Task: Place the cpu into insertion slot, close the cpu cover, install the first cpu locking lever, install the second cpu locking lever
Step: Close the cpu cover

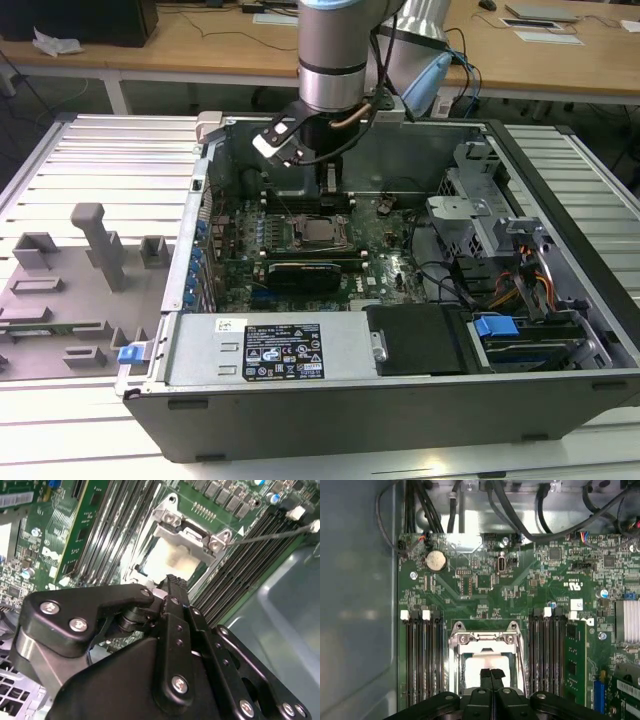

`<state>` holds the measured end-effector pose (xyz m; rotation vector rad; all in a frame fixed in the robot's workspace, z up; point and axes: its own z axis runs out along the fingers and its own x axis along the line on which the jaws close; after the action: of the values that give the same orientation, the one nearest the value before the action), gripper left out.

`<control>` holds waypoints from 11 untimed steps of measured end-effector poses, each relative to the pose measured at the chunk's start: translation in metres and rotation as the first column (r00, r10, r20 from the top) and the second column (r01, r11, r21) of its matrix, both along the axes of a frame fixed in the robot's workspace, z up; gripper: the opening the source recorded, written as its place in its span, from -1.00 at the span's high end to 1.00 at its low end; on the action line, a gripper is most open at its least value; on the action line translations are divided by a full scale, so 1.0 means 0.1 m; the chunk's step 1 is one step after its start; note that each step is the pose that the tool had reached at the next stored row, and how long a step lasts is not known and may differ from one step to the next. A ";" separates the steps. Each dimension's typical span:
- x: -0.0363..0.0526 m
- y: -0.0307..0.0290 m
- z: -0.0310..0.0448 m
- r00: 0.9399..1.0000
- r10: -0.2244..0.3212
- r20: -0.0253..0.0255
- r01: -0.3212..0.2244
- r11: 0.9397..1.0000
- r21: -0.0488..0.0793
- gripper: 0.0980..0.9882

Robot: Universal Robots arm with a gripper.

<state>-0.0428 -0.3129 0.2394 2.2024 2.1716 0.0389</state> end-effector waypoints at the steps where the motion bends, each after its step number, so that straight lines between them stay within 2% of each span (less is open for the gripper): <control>1: -0.025 -0.002 -0.017 1.000 0.000 0.000 0.000 1.000 0.000 0.98; 6: -0.036 -0.016 -0.075 1.000 0.000 0.000 0.000 1.000 0.000 0.98; 8: -0.037 -0.019 -0.123 1.000 0.000 -0.004 0.000 1.000 0.000 0.98; 11: -0.037 -0.020 -0.124 1.000 0.000 -0.005 0.000 1.000 0.000 0.98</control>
<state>-0.0465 -0.3148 0.2270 2.2045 2.1740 0.0336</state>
